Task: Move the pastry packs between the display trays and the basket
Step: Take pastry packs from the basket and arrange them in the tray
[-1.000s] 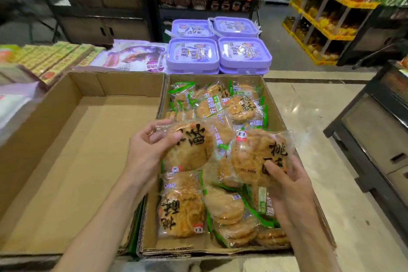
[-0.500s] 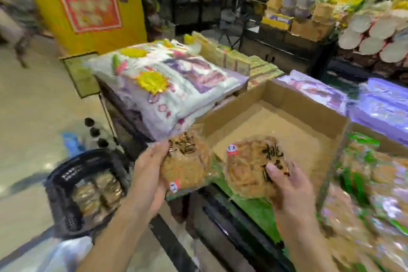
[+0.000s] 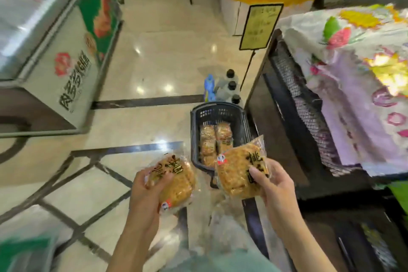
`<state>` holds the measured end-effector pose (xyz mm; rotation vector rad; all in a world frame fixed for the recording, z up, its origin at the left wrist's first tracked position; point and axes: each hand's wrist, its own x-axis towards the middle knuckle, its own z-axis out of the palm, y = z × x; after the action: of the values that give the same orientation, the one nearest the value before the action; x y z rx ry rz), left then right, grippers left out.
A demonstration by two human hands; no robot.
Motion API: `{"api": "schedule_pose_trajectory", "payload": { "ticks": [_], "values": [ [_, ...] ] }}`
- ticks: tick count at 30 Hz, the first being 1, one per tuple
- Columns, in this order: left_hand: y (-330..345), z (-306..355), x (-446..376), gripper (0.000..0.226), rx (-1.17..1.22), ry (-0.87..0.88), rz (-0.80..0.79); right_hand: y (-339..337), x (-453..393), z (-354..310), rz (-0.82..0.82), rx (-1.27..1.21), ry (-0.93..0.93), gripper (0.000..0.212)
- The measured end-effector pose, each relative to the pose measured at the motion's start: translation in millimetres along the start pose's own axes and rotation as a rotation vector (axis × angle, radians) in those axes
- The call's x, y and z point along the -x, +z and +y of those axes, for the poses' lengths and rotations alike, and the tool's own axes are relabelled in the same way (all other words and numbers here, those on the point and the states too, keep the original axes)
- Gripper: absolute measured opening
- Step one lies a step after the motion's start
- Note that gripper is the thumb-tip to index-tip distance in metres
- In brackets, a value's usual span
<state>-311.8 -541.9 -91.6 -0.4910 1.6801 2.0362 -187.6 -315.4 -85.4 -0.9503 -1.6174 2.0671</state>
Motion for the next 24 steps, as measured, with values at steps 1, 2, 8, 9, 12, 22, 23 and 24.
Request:
{"api": "schedule_pose_trajectory", "payload": {
  "ticks": [1,2,8,9,12,22,23,24],
  "values": [
    [-2.8,2.2,-12.6,0.053,-0.022,-0.007,0.021,8.0,-14.4,6.2,-0.002,0.006,0.018,0.037],
    [-1.9,5.5,-26.0,0.055,-0.045,-0.02,0.036,14.5,-29.1,11.7,0.003,0.017,0.037,0.039],
    [61.6,33.2,-139.5,0.056,-0.256,-0.087,-0.025,26.0,-133.3,34.8,0.128,0.004,0.15,0.044],
    [78.0,37.8,-161.8,0.054,-0.303,-0.092,-0.05,25.2,-151.8,36.2,0.162,-0.01,0.17,0.043],
    [128.3,44.8,-225.2,0.044,-0.461,-0.096,-0.19,21.6,-199.6,40.8,0.248,-0.052,0.195,0.041],
    [224.5,-18.0,-390.1,0.035,-0.945,-0.225,-0.566,9.4,-272.1,95.3,0.662,-0.126,0.348,0.039],
    [230.9,-29.7,-411.1,0.035,-1.007,-0.251,-0.62,10.5,-279.3,105.8,0.705,-0.129,0.364,0.039],
    [236.9,-44.4,-435.1,0.035,-1.07,-0.257,-0.691,11.9,-287.5,118.1,0.741,-0.133,0.37,0.04]
  ]
}}
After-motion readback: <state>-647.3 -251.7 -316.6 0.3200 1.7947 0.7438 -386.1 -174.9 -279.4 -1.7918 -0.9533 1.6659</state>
